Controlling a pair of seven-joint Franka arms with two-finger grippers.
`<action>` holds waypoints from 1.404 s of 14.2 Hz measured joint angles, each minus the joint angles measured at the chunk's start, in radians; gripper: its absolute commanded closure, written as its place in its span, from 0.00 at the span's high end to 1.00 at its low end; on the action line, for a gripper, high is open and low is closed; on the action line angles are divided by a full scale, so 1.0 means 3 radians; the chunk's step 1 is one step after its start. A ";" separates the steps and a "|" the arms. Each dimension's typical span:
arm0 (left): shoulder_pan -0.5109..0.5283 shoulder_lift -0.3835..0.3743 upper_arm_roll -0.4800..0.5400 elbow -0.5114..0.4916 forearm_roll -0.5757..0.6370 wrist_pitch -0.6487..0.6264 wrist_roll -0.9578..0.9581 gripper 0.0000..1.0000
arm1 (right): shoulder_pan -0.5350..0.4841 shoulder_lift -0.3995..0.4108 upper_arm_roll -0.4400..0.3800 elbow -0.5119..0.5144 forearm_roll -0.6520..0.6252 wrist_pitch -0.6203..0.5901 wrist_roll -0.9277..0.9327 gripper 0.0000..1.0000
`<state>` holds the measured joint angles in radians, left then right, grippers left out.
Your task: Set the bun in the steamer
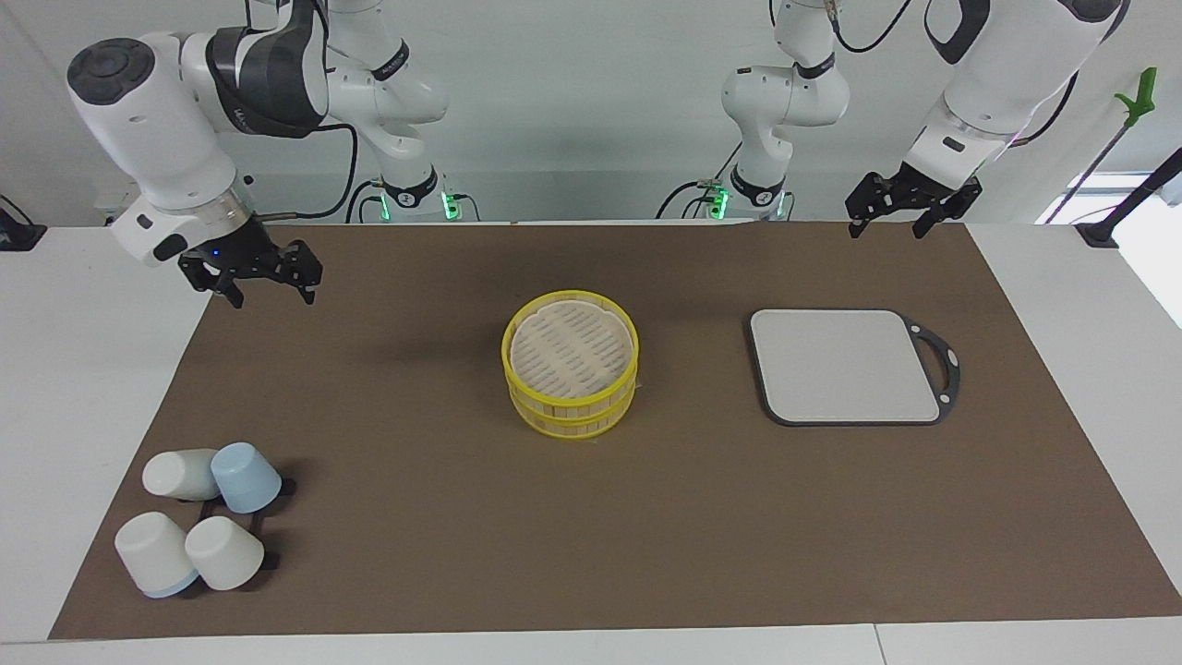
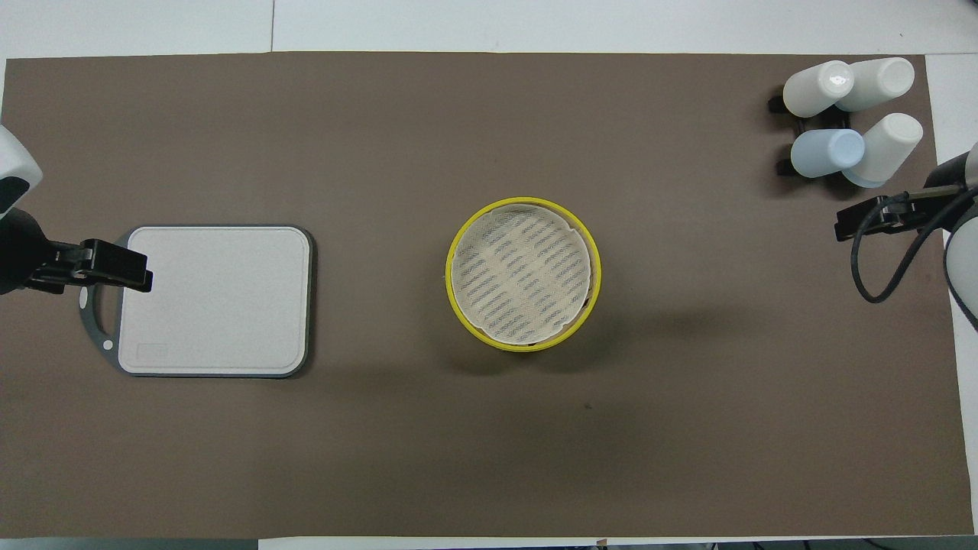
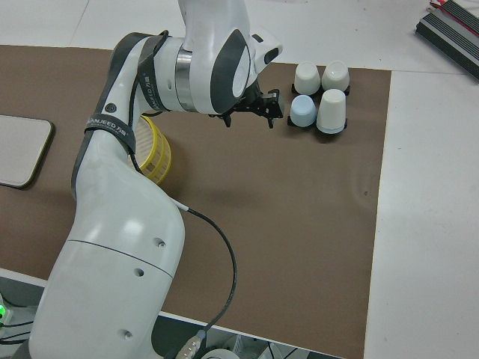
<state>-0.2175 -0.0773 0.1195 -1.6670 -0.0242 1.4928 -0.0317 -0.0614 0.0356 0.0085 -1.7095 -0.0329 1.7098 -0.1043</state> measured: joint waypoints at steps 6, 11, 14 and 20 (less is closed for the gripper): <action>0.0002 0.0000 0.0010 0.0000 0.0000 0.0000 -0.0001 1.00 | 0.0011 0.0007 0.0030 0.0116 0.0129 -0.0149 0.0127 1.00; 0.0008 0.0000 0.0043 0.0000 0.0000 -0.0002 -0.0002 1.00 | 0.0011 0.0016 0.0030 0.0119 0.0167 -0.0149 0.0198 1.00; 0.0008 0.0000 0.0044 0.0000 0.0000 -0.0002 -0.0003 1.00 | 0.0011 0.0017 0.0029 0.0120 0.0156 -0.0150 0.0186 1.00; 0.0008 0.0000 0.0044 0.0000 0.0000 -0.0002 -0.0003 1.00 | 0.0011 0.0021 0.0029 0.0120 0.0145 -0.0202 0.0159 1.00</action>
